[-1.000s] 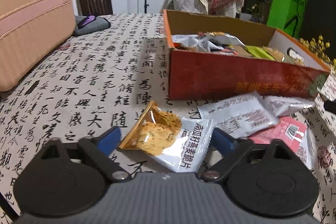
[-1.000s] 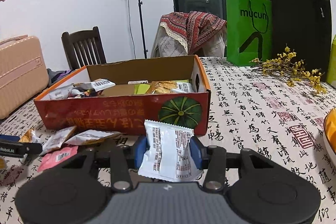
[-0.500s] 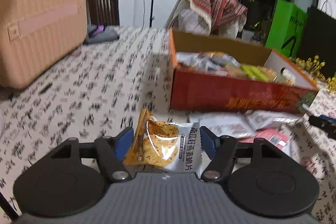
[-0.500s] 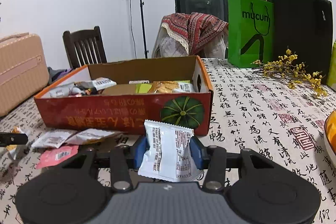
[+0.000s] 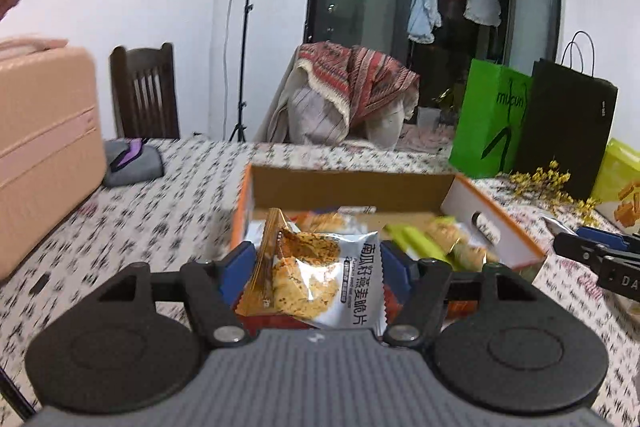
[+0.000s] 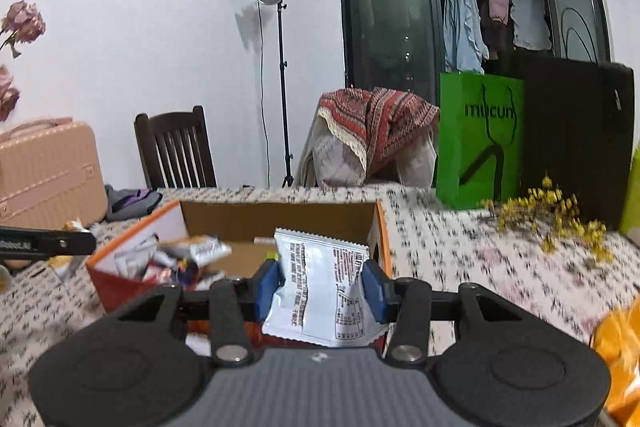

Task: Organize snacks
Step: 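Lower both packets into the cardboard box and open both tools, then move both open tools back toward the remaining packets, then grasp the pink bibizan packet with the right tool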

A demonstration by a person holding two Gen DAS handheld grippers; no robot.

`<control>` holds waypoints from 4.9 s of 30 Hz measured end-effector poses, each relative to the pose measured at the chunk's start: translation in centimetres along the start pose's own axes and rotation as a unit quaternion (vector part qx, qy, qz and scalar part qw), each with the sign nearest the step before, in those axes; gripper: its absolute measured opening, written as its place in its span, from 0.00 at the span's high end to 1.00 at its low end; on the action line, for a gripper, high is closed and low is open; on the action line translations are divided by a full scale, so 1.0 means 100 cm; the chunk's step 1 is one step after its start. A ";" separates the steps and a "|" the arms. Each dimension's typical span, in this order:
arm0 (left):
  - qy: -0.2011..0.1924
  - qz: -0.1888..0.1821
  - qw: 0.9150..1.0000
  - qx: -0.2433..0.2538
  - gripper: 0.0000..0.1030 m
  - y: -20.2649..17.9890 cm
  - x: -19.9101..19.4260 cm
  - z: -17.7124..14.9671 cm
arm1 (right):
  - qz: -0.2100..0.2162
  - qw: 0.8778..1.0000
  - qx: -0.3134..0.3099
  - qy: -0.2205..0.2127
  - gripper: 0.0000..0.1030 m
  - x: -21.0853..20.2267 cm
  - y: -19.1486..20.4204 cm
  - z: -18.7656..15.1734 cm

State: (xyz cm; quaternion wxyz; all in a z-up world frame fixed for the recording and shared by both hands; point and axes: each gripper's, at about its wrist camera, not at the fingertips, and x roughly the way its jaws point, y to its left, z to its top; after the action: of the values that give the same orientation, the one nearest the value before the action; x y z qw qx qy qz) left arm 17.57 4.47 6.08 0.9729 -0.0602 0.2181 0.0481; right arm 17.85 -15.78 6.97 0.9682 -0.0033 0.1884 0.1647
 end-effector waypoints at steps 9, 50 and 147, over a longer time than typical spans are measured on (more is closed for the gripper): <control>0.009 0.000 1.000 -0.014 0.32 -0.019 0.043 0.026 | -0.007 1.000 0.000 -0.001 0.56 0.044 0.003 0.039; -0.044 0.040 0.997 -0.049 0.00 -0.012 0.064 0.020 | -0.008 1.000 0.013 -0.004 0.00 0.096 -0.003 0.017; 0.086 0.079 0.988 -0.097 0.00 0.081 -0.065 -0.098 | 0.142 0.976 -0.065 0.150 0.34 0.025 0.114 -0.036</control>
State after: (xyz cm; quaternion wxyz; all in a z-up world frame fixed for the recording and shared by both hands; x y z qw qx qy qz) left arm 6.65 10.71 -0.67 0.9332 -0.1407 0.2997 0.1400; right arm 15.05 -4.49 3.35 0.8933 -0.0647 0.3190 0.3098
